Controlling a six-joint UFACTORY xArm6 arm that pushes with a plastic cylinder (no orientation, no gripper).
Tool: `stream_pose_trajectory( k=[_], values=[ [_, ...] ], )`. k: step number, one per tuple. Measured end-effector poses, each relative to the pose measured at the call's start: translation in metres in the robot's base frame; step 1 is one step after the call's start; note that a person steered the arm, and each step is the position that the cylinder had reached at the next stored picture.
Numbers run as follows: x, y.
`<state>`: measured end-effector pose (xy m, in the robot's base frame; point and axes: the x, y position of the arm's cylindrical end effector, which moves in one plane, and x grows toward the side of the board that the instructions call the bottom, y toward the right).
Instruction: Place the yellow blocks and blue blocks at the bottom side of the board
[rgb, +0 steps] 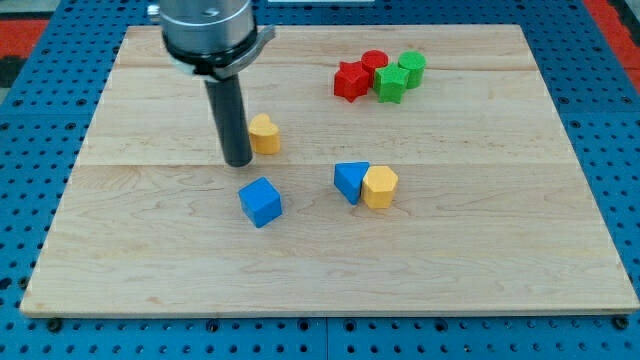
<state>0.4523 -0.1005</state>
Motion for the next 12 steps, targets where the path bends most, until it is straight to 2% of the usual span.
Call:
stream_pose_trajectory(
  k=[1,2,3,5,6,8,9,10,12],
  values=[
    [0.059,0.048],
    [0.079,0.068],
    [0.058,0.071],
    [0.070,0.280],
    [0.045,0.266],
    [0.039,0.155],
    [0.035,0.179],
    [0.014,0.161],
    [0.009,0.068]
  ],
)
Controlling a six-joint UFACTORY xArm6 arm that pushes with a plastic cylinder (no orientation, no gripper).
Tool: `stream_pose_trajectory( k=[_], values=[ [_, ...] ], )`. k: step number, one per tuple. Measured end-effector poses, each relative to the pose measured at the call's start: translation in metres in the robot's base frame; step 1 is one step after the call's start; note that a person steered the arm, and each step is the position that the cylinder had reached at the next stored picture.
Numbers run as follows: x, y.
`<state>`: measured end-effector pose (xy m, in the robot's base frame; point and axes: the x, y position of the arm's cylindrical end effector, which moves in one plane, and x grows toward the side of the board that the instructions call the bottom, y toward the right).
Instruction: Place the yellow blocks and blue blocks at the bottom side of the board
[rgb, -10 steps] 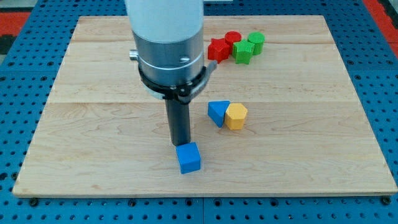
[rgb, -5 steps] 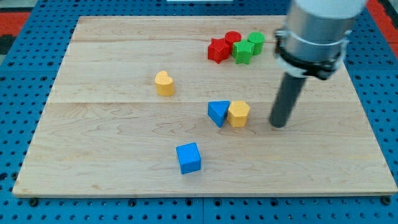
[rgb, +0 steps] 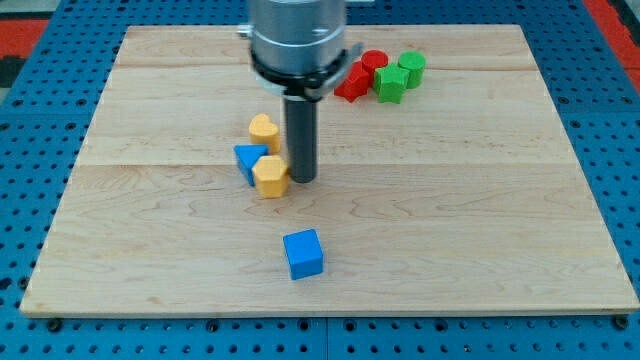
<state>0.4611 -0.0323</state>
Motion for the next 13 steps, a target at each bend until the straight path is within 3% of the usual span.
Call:
stream_pose_trajectory(
  k=[2,3,4,5,7,8,9,10,11,13],
  values=[
    [-0.066,0.010],
    [-0.070,-0.036],
    [-0.035,-0.079],
    [-0.029,-0.084],
    [0.005,0.008],
    [0.037,0.013],
    [0.034,0.013],
    [-0.007,-0.008],
    [-0.005,-0.055],
    [0.040,-0.059]
  ],
)
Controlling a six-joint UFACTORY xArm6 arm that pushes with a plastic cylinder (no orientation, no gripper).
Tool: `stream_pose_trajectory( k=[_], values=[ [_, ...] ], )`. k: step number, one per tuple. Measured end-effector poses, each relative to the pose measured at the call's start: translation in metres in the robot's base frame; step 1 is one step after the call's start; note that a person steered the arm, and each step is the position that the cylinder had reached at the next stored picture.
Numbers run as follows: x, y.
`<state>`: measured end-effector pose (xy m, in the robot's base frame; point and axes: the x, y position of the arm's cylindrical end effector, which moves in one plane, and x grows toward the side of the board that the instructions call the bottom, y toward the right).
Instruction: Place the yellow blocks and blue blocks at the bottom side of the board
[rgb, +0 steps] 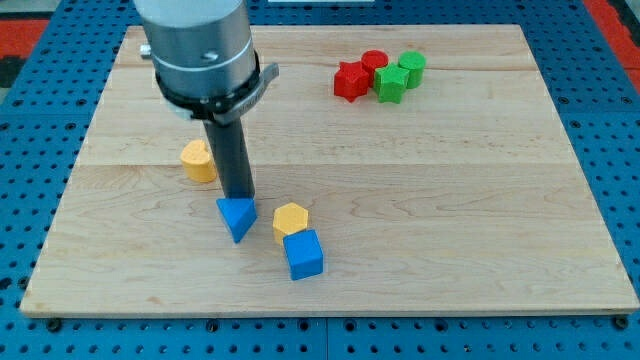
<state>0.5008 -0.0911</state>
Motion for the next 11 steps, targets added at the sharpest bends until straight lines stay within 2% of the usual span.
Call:
stream_pose_trajectory(
  k=[1,2,3,4,5,6,8,9,10,11],
  values=[
    [0.013,0.021],
    [-0.025,-0.010],
    [-0.077,-0.015],
    [-0.092,-0.065],
    [-0.059,-0.083],
    [-0.034,-0.047],
    [-0.067,-0.021],
    [-0.053,0.036],
    [-0.035,0.037],
    [-0.034,0.036]
  ],
)
